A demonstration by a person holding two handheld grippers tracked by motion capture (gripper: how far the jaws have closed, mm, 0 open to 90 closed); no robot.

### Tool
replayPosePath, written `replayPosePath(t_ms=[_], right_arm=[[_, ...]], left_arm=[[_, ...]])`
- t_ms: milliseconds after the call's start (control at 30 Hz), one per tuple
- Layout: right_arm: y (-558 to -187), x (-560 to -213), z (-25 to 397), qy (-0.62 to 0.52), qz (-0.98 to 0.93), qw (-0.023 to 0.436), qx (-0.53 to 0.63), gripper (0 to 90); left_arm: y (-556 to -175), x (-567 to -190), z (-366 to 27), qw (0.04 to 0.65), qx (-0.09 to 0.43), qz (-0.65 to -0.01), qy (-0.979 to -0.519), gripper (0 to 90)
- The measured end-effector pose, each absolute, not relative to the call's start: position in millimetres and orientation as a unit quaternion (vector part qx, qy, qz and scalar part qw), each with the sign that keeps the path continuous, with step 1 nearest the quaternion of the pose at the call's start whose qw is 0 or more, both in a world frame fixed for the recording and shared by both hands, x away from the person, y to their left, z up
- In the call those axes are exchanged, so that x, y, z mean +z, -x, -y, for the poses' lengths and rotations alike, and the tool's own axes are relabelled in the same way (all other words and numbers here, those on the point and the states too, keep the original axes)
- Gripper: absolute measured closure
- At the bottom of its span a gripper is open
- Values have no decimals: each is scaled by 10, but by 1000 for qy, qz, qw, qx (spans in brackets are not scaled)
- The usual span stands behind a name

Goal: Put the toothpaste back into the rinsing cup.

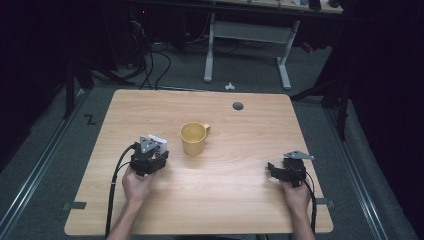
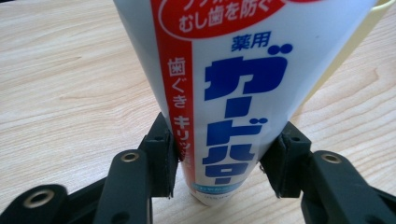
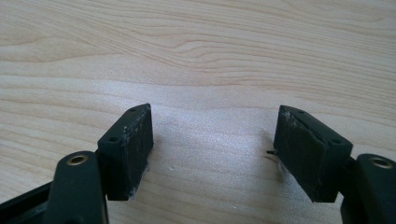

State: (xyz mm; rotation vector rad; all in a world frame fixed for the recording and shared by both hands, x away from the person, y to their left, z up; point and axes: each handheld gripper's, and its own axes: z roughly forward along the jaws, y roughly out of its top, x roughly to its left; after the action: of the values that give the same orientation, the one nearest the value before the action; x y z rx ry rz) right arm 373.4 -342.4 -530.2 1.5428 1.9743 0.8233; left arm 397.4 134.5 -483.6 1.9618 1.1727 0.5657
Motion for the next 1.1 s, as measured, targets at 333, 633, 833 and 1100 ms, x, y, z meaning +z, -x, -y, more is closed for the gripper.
replayPosePath(t_ms=[333, 633, 833, 1100], right_arm=[[-3734, -5302, 3424, -567, -725, 250, 302, 285], [-3734, -5302, 3424, -566, -726, 249, 302, 285], [-3734, -5302, 3424, -565, -726, 249, 302, 285], [-3733, -5302, 3419, -561, -729, 247, 304, 286]], left_arm=[[-3944, -4741, -1373, 397, 211, -453, -770, 549], [-3916, -4655, -1375, 403, 205, -449, -771, 556], [-3912, -4601, -1364, 405, 202, -445, -773, 562], [-3918, -4508, -1346, 409, 191, -444, -774, 564]])
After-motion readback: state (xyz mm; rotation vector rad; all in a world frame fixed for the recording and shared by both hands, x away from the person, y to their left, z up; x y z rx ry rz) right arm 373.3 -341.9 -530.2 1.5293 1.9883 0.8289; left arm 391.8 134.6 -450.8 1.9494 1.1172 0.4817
